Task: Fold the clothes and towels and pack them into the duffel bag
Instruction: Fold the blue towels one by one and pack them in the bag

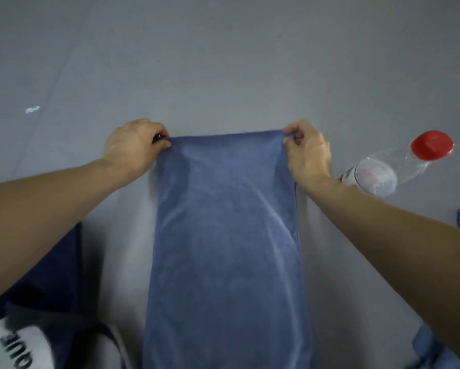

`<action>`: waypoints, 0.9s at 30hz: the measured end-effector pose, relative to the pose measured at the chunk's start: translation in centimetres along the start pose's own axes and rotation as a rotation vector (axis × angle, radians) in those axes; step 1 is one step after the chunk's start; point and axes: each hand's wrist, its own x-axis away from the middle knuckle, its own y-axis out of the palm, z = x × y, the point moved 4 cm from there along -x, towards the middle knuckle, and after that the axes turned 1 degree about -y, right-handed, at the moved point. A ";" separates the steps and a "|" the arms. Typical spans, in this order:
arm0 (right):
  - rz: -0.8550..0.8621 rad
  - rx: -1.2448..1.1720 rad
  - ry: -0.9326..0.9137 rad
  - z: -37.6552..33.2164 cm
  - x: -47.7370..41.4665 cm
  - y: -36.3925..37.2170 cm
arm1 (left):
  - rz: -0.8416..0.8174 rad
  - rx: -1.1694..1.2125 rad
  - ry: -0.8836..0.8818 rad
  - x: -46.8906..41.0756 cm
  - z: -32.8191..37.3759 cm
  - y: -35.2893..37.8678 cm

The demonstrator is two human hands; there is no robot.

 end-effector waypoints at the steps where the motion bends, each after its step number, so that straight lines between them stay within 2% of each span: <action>1: -0.019 -0.015 -0.006 -0.5 0.7 -0.3 | 0.020 0.010 0.018 1.3 -0.2 -0.6; 5: -0.067 -0.066 -0.017 -2.4 4.5 -2.7 | 0.163 0.081 0.068 6.7 -0.9 -2.5; 8: -0.088 -0.042 -0.111 -3.1 9.9 -5.3 | 0.221 0.081 0.108 12.3 -0.9 -3.6; 11: -0.141 -0.060 -0.123 -2.3 16.9 -9.1 | 0.238 0.083 0.172 19.6 0.3 -5.1; 15: -0.249 0.001 -0.104 0.3 26.7 -13.2 | 0.144 0.027 0.357 29.9 3.7 -6.3; 19: -0.371 0.098 -0.285 3.3 35.1 -15.0 | 0.012 -0.057 0.441 37.9 5.2 -5.1; 24: -0.628 0.241 -0.390 8.3 41.0 -13.4 | -0.184 -0.160 0.597 44.5 5.6 0.7; 27: -0.868 0.424 -0.438 9.9 42.5 -11.0 | -0.330 -0.198 0.633 46.6 5.2 4.0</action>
